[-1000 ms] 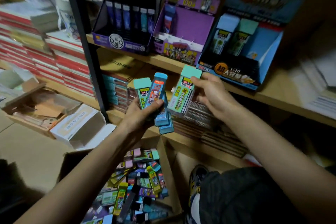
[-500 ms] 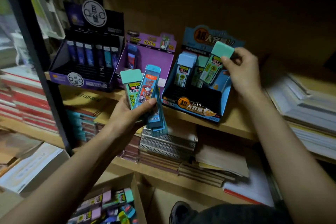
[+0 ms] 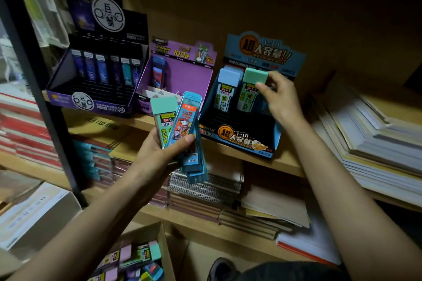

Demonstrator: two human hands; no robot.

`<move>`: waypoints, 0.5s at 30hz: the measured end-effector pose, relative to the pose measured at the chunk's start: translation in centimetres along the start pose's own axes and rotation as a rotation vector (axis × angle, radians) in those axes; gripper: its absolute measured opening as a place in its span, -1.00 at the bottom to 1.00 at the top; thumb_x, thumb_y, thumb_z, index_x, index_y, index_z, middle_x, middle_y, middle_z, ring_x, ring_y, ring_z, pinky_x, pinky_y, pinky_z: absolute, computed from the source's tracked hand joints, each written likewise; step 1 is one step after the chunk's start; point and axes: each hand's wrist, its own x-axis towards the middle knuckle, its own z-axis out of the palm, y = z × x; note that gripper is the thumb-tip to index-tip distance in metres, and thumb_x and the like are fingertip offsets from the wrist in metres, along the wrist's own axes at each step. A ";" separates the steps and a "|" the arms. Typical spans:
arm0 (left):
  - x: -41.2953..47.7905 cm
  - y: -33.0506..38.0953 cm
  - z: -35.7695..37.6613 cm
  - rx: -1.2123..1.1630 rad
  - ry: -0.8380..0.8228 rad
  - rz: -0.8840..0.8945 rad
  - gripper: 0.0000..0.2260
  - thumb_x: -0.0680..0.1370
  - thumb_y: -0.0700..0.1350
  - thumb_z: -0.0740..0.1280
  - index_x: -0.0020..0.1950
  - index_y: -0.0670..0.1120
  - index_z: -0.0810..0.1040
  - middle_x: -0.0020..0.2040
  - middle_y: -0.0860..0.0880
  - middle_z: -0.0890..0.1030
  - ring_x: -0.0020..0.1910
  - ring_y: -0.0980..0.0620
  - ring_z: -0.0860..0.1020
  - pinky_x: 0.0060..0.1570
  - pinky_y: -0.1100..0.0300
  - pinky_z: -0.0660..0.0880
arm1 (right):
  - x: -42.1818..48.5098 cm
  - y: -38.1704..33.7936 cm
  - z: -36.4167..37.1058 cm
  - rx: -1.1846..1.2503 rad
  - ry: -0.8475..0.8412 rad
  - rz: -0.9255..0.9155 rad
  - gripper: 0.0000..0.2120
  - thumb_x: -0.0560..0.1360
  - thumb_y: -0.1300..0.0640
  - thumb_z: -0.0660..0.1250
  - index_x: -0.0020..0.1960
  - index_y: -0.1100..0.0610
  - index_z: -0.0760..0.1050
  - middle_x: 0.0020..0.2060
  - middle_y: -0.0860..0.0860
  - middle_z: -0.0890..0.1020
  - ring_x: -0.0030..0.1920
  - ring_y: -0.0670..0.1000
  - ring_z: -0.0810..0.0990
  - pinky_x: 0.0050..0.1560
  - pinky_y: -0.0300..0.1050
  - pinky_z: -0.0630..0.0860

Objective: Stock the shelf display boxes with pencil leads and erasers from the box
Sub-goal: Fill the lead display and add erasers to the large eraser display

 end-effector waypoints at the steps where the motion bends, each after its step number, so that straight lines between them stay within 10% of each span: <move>1: 0.0 0.1 0.0 -0.003 0.006 -0.001 -0.53 0.33 -0.18 0.40 0.23 -0.18 0.44 -0.08 -0.05 0.67 -0.14 0.04 0.67 -0.25 0.21 0.60 | 0.1 0.1 0.0 0.002 -0.003 0.002 -0.82 0.56 0.24 0.25 0.15 0.19 0.48 0.02 -0.03 0.55 0.04 -0.09 0.50 -0.19 -0.56 0.40; 15: -0.2 0.2 -0.3 -0.009 0.016 -0.002 -0.52 0.33 -0.16 0.40 0.24 -0.16 0.44 -0.09 -0.03 0.67 -0.15 0.05 0.67 -0.26 0.22 0.60 | 0.3 1.4 1.9 -0.329 0.134 0.076 -0.82 0.53 0.16 0.33 0.06 0.23 0.42 -0.19 0.04 0.48 -0.24 -0.02 0.44 -0.27 -0.21 0.32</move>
